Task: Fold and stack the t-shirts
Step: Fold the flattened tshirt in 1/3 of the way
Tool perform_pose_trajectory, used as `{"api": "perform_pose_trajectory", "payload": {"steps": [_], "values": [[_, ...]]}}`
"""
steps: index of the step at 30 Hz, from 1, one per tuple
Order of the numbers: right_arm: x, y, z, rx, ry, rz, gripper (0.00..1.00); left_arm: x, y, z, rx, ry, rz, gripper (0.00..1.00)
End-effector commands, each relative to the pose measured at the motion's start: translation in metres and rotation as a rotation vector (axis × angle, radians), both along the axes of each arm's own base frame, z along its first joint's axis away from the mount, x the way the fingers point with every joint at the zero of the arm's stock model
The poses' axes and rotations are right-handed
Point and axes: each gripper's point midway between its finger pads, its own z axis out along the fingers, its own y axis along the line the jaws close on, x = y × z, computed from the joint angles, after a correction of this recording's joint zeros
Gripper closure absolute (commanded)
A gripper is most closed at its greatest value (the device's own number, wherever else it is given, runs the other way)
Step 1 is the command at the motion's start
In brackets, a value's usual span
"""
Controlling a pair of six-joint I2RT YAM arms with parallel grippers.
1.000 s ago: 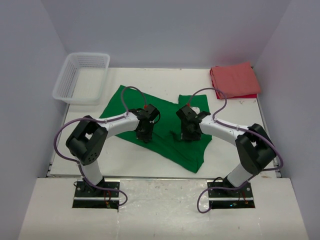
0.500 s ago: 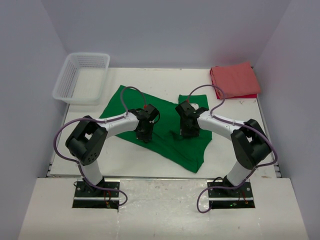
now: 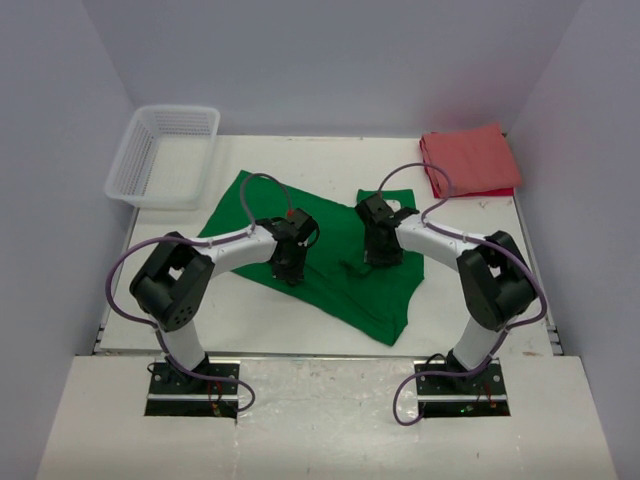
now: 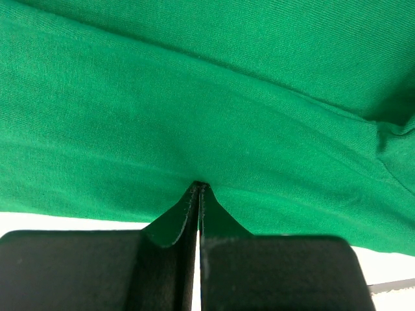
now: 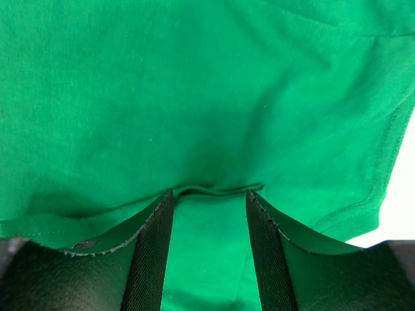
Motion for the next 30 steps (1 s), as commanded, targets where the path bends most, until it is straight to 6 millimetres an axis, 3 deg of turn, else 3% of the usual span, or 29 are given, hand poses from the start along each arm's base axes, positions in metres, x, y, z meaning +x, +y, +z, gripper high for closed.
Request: {"api": "perform_pose_trajectory", "payload": {"steps": [1, 12, 30], "values": [[0.016, -0.007, 0.029, -0.011, -0.079, -0.007, 0.5, -0.009, 0.003, -0.027, 0.012, 0.034, -0.008, 1.0], [0.0, -0.032, 0.01, -0.007, -0.04, -0.073, 0.55, -0.009, -0.001, -0.025, -0.012, 0.039, -0.017, 1.0], [0.004, -0.018, -0.004, 0.068, -0.017, -0.046, 0.67, -0.009, -0.001, -0.027, -0.004, 0.045, -0.021, 1.0]]}}
